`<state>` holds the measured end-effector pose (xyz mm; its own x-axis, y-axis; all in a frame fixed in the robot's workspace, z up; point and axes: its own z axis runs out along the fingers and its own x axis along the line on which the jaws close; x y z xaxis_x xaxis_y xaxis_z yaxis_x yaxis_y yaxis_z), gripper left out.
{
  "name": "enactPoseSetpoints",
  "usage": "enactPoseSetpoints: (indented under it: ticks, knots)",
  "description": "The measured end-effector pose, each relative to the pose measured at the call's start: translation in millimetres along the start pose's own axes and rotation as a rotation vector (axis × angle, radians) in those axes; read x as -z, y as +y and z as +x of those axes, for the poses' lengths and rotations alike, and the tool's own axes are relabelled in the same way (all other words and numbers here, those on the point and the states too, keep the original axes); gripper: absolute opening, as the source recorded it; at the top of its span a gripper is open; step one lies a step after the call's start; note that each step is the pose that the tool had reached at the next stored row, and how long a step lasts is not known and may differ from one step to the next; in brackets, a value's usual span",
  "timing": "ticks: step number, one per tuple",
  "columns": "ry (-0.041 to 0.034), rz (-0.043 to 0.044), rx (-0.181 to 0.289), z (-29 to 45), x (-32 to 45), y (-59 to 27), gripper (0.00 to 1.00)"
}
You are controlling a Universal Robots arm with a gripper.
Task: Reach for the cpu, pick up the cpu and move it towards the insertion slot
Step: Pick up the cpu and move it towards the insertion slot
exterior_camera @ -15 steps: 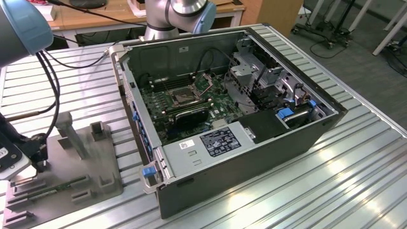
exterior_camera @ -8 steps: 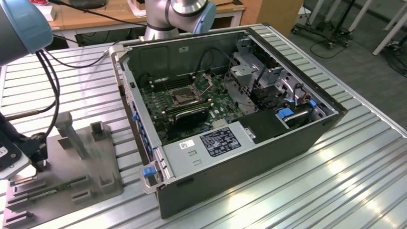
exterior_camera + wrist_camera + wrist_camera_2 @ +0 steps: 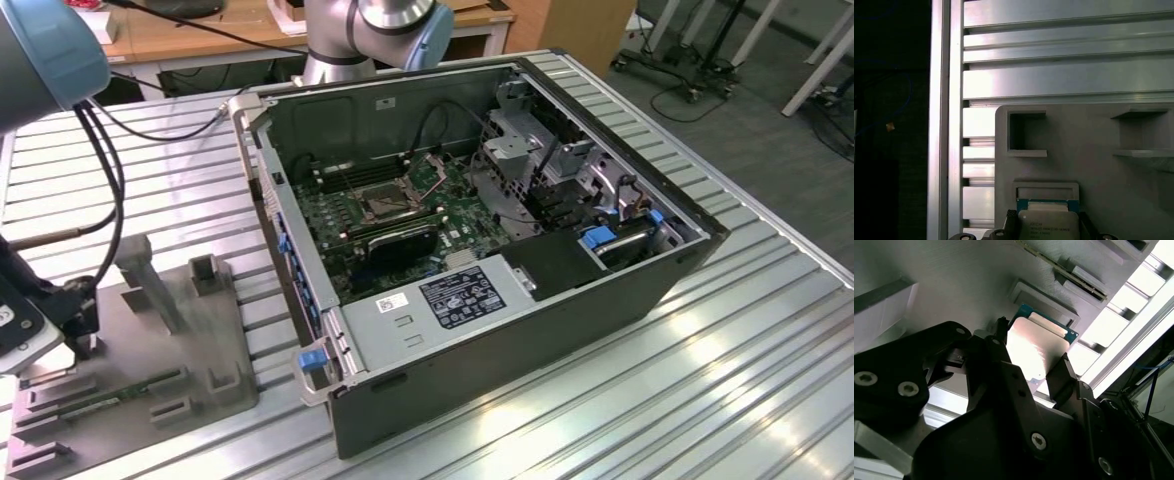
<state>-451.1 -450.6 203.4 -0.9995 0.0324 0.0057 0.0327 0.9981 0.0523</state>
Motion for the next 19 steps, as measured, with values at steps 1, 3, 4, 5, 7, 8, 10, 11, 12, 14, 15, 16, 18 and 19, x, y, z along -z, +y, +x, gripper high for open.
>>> enactPoseSetpoints:
  ticks: [1, 3, 4, 5, 7, 8, 10, 11, 12, 14, 15, 16, 18, 19]
  knots:
    - [0.0001, 0.0001, 0.000, -0.1, 0.4, 0.0, 0.55]
    - [0.0000, 0.0000, 0.000, -0.1, 0.8, 0.0, 0.55]
    - [0.0000, 0.0001, -0.001, -0.2, 1.0, 0.0, 0.55]
    - [0.0000, 0.0001, -0.001, -0.2, 1.0, 0.0, 0.55]
    - [0.0000, 0.0001, -0.001, -0.2, 1.0, 0.0, 0.55]
    - [0.0000, 0.0001, -0.001, -0.2, 1.0, 0.0, 0.55]
    - [0.0000, 0.0001, -0.001, -0.2, 1.4, 0.1, 0.55]
    - [0.0001, 0.0002, -0.001, -0.2, 1.7, 0.1, 0.55]
    - [0.0000, 0.0001, -0.001, -0.2, 1.9, 0.1, 0.55]
    - [-0.0001, 0.0000, -0.001, -0.3, 2.3, 0.2, 0.55]
    - [0.0001, 0.0001, -0.001, -0.3, 2.5, 0.1, 0.55]
    - [-0.0001, 0.0000, -0.001, -0.4, 2.6, 0.1, 0.55]
    - [0.0002, 0.0002, -0.001, -0.3, 3.7, 0.2, 0.55]
    - [0.0001, 0.0002, -0.001, -0.3, 4.2, 0.2, 0.55]
